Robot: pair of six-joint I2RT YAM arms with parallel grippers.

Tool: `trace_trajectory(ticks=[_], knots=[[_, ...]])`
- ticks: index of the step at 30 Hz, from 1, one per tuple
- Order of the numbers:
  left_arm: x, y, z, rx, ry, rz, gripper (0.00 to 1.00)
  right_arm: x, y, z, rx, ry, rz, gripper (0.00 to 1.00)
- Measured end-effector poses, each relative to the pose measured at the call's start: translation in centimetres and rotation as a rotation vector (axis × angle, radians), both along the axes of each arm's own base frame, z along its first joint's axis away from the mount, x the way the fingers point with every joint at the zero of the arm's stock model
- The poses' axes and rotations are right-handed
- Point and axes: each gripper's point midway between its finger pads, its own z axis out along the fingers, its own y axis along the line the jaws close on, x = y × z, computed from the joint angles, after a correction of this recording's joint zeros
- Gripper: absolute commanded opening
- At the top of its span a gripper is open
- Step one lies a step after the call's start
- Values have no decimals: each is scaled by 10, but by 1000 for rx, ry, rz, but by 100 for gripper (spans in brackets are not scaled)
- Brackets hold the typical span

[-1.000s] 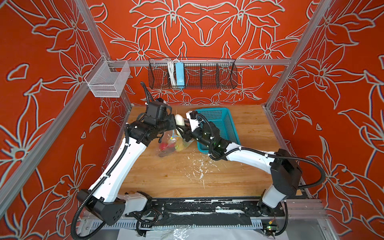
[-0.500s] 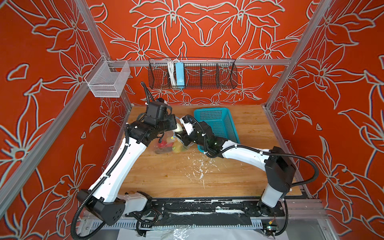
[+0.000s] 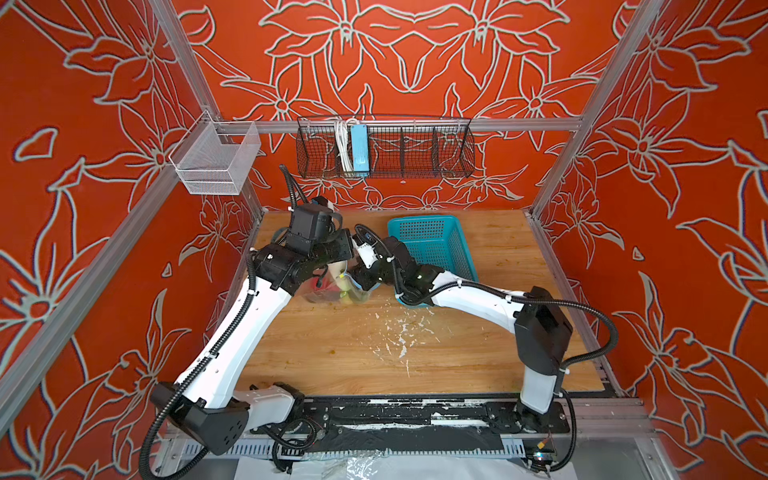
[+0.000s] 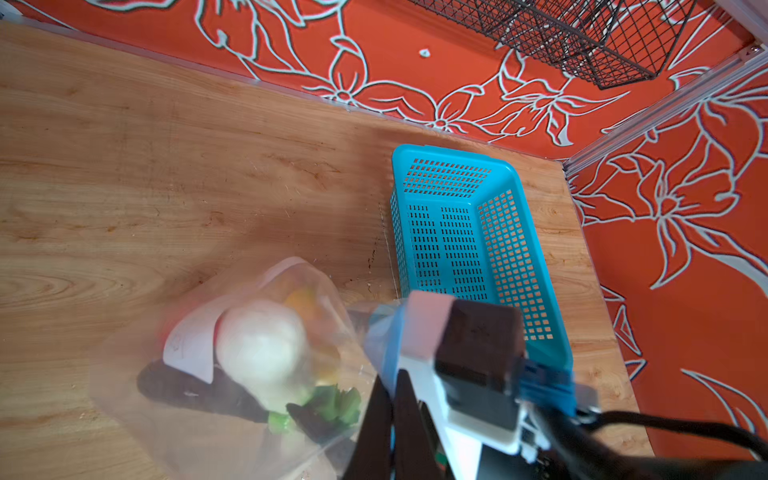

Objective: Place the food in the zip-top bag and seal the zipper

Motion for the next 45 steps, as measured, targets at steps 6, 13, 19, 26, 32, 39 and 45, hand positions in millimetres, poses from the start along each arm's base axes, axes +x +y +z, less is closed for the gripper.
trace_trajectory(ticks=[6, 13, 19, 26, 32, 39, 45], knots=[[-2, 0, -5, -4, 13, 1, 0, 0, -1, -4, -9, 21, -9, 90], [-6, 1, -5, -9, 5, 0, 0, -11, -24, 21, -3, 6, -39, 98], [-11, 0, -9, -22, -11, -12, 0, -21, -56, 56, 1, -29, -106, 98], [-12, -6, -23, -40, 7, -28, 0, -19, -70, 49, 12, 24, -197, 98], [-12, -8, -22, -68, 9, -28, 0, -5, -59, 26, 5, 100, -251, 95], [-17, -8, -15, -93, -15, -27, 0, 4, -45, 40, 50, 140, -270, 70], [-17, -8, -18, -98, -17, -27, 0, 7, -39, 79, 137, 133, -270, 58]])
